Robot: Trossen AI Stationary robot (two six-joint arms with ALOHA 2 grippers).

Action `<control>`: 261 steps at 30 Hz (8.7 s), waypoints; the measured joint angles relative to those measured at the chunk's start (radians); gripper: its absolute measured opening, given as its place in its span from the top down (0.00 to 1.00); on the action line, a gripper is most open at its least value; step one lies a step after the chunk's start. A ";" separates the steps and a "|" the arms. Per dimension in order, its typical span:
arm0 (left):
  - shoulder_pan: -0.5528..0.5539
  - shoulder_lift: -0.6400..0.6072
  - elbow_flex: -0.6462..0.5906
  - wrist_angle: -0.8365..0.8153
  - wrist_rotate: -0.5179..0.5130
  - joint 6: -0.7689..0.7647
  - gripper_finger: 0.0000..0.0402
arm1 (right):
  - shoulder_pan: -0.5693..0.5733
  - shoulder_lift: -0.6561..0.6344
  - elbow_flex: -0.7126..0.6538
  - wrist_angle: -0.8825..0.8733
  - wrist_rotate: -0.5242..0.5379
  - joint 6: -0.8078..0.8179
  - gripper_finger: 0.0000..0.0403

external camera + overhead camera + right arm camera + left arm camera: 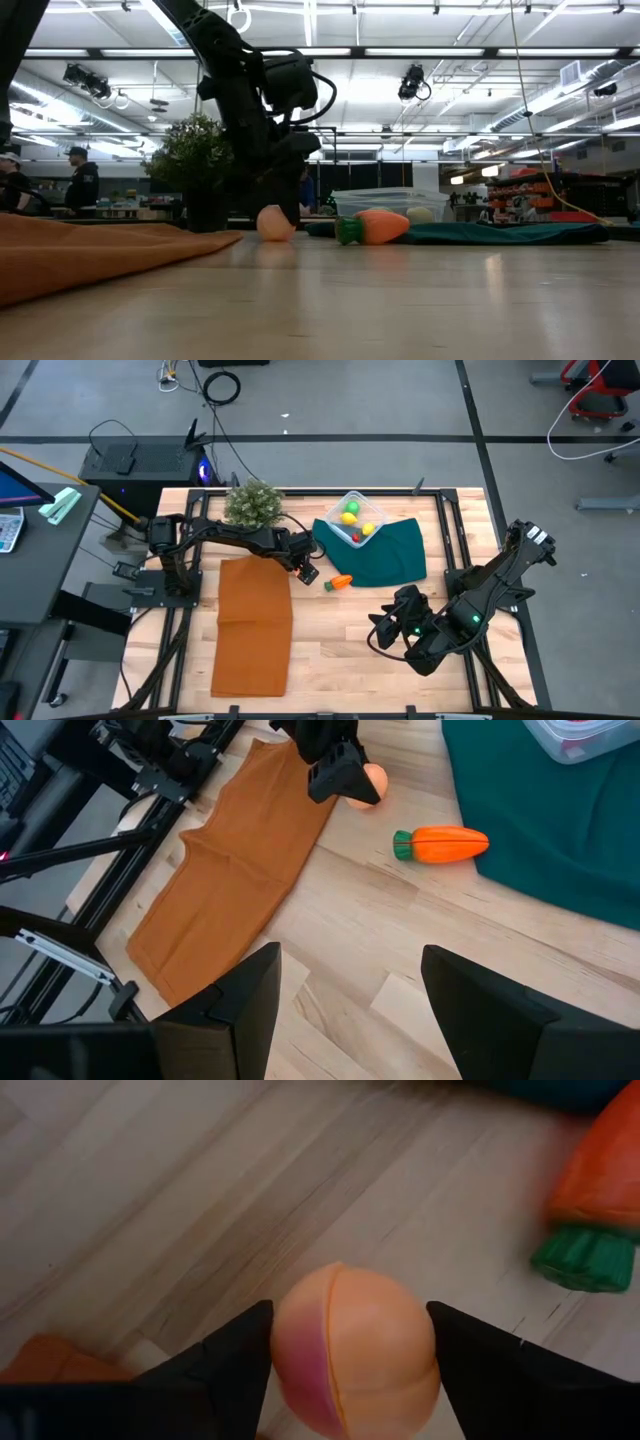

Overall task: Pick and placing Produce into tupperware
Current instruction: Put the peach into the transparent bin, then put the carrot into the transparent bin

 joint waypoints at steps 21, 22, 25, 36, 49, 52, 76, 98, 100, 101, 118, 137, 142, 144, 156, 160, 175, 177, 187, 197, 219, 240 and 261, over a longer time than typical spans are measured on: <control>0.002 0.000 0.063 0.016 0.079 0.000 0.35 | 0.000 0.000 0.000 0.000 0.000 0.002 0.48; 0.002 0.000 0.081 0.012 0.079 0.002 0.35 | 0.000 0.000 0.000 0.000 0.000 0.002 0.48; 0.007 -0.001 0.149 0.017 0.081 0.027 0.37 | 0.000 0.000 0.000 0.000 0.000 0.003 0.48; 0.096 -0.001 0.396 0.015 0.059 0.121 0.37 | 0.000 0.000 0.000 0.008 0.000 0.002 0.48; 0.214 0.008 0.452 0.188 0.049 0.164 0.39 | 0.000 0.000 0.000 0.008 0.000 0.001 0.48; 0.214 0.036 0.452 0.241 0.071 0.180 0.39 | 0.000 0.000 0.000 0.008 0.000 0.001 0.48; 0.205 0.222 0.451 0.359 -0.012 0.338 0.38 | 0.000 0.000 0.000 0.023 0.000 0.008 0.48; 0.156 0.344 0.451 0.560 -0.161 0.368 0.40 | 0.000 0.000 0.000 0.026 0.000 0.037 0.48; 0.155 0.344 0.451 0.561 -0.162 0.378 0.39 | 0.000 0.000 0.000 0.026 0.000 0.036 0.48; 0.155 0.344 0.451 0.558 -0.162 0.385 0.39 | 0.000 0.000 0.000 0.026 0.000 0.036 0.48; 0.118 0.344 0.451 0.437 -0.224 0.380 0.40 | 0.000 0.000 0.000 0.026 0.000 0.033 0.48; 0.130 0.343 0.422 0.392 -0.237 0.364 0.38 | 0.000 0.000 0.000 0.026 0.000 0.032 0.48; 0.126 0.343 0.422 0.394 -0.234 0.361 0.31 | 0.000 0.000 0.000 0.026 0.000 0.032 0.48; 0.124 0.343 0.422 0.398 -0.233 0.360 0.28 | 0.000 0.000 0.000 0.026 0.000 0.032 0.48; 0.124 0.339 0.422 0.431 -0.231 0.339 0.27 | 0.000 0.000 0.000 0.026 0.000 0.032 0.48; 0.123 0.316 0.422 0.440 -0.204 0.338 0.27 | 0.000 0.000 0.000 0.026 0.000 0.028 0.48; 0.086 0.088 0.423 0.131 0.036 0.364 0.27 | 0.002 0.000 0.000 0.021 0.000 0.003 0.48; 0.055 0.064 0.423 0.030 0.036 0.364 0.27 | 0.002 0.000 0.000 0.021 0.000 -0.003 0.48; -0.102 0.059 0.423 -0.054 0.033 0.287 0.27 | 0.002 0.000 0.000 0.015 0.000 -0.027 0.48; -0.164 0.034 0.422 -0.182 0.023 0.287 0.27 | -0.026 0.000 0.000 0.022 -0.022 -0.076 0.48; -0.129 -0.676 0.424 -0.361 -0.343 0.368 0.44 | -0.620 0.016 0.001 0.213 -0.653 -0.965 0.48; -0.320 -0.772 0.423 -0.460 -0.590 0.428 0.48 | -0.866 0.304 0.000 0.277 -1.027 -1.502 0.46; -0.255 -0.897 0.192 -0.036 -0.597 0.458 0.56 | -0.890 0.362 0.015 0.254 -1.040 -1.850 0.42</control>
